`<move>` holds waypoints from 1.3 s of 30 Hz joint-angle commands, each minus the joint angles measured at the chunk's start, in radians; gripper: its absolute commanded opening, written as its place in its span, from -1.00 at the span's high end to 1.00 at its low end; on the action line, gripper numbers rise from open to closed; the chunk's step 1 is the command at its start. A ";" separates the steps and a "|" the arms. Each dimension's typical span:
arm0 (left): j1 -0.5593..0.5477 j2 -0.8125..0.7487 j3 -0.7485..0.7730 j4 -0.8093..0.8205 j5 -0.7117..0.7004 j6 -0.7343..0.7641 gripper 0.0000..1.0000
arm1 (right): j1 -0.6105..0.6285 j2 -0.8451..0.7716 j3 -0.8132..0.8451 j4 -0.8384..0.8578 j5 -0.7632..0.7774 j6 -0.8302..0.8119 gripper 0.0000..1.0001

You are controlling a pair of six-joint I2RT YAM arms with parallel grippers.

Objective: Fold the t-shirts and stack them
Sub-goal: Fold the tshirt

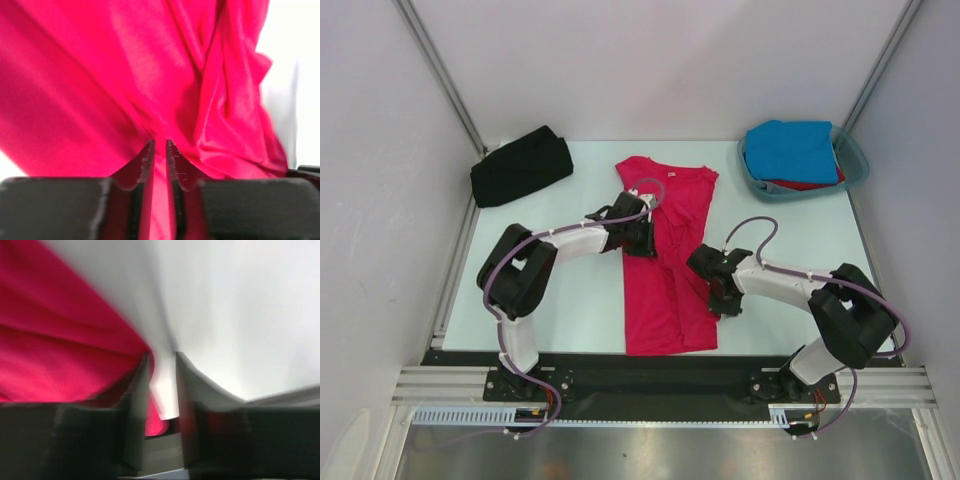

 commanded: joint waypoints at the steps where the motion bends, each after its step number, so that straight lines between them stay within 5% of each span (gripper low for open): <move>1: 0.022 -0.024 0.018 0.104 0.087 0.005 0.59 | -0.011 0.052 -0.014 -0.120 0.240 0.011 0.26; 10: 0.024 0.065 0.186 0.154 0.161 0.017 0.37 | -0.164 0.060 0.157 0.045 0.294 -0.204 0.20; 19: 0.024 0.247 0.440 0.092 0.250 0.022 0.40 | -0.370 0.216 0.361 0.343 -0.046 -0.413 0.27; 25: 0.030 0.256 0.402 0.065 0.232 0.008 0.45 | -0.459 0.305 0.407 0.469 -0.316 -0.418 0.34; 39: 0.041 0.259 0.316 0.022 0.236 0.007 0.46 | -0.476 0.289 0.418 0.444 -0.372 -0.428 0.35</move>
